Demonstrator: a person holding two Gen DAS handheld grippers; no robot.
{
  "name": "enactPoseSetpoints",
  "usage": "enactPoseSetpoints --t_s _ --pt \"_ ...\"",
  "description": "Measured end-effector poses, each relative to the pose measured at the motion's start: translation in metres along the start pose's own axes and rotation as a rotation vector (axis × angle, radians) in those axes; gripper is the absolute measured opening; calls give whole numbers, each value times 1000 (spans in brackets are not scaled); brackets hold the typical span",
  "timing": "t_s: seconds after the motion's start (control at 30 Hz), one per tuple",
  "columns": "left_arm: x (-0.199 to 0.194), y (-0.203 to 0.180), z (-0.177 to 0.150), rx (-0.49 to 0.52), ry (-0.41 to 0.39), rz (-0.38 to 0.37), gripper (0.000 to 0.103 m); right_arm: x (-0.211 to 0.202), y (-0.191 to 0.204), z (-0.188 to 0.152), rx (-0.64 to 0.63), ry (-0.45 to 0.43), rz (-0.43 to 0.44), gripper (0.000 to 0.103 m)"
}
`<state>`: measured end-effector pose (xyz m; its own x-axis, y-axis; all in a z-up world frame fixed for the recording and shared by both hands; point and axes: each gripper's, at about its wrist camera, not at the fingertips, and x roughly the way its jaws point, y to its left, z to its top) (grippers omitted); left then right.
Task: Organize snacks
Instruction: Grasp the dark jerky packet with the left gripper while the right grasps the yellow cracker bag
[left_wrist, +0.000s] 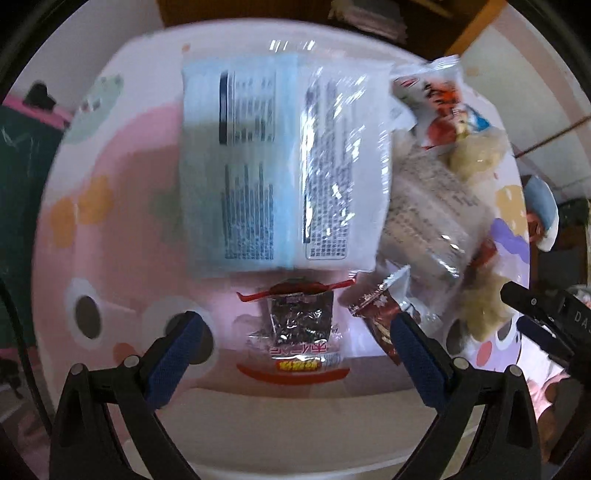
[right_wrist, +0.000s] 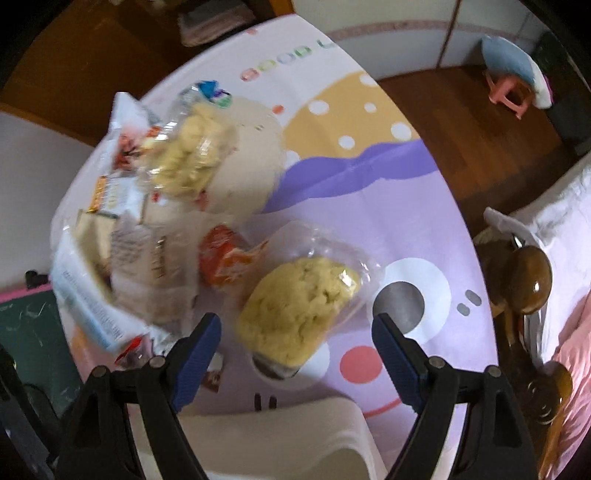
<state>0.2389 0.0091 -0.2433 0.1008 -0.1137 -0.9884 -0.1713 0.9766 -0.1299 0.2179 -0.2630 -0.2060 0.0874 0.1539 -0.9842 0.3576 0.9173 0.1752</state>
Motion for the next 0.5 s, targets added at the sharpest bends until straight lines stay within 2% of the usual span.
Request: enactPoseSetpoints --t_s 0.13,0.27,0.33,0.4,0.47,0.5 --pt "18 5 4 -41 29 3 99 16 3 3 14 39 1 84" --pt "33 8 5 -63 73 -1 82 30 7 3 23 67 4 84" --pt "38 9 5 -75 89 3 78 38 5 2 41 86 3 85" --pt "46 12 5 -74 104 11 66 41 4 -1 50 79 -2 83" --pt "49 9 5 -54 101 36 63 43 5 -5 41 73 -23 78" --pt "51 7 6 -42 98 50 62 43 6 -6 33 69 -37 71"
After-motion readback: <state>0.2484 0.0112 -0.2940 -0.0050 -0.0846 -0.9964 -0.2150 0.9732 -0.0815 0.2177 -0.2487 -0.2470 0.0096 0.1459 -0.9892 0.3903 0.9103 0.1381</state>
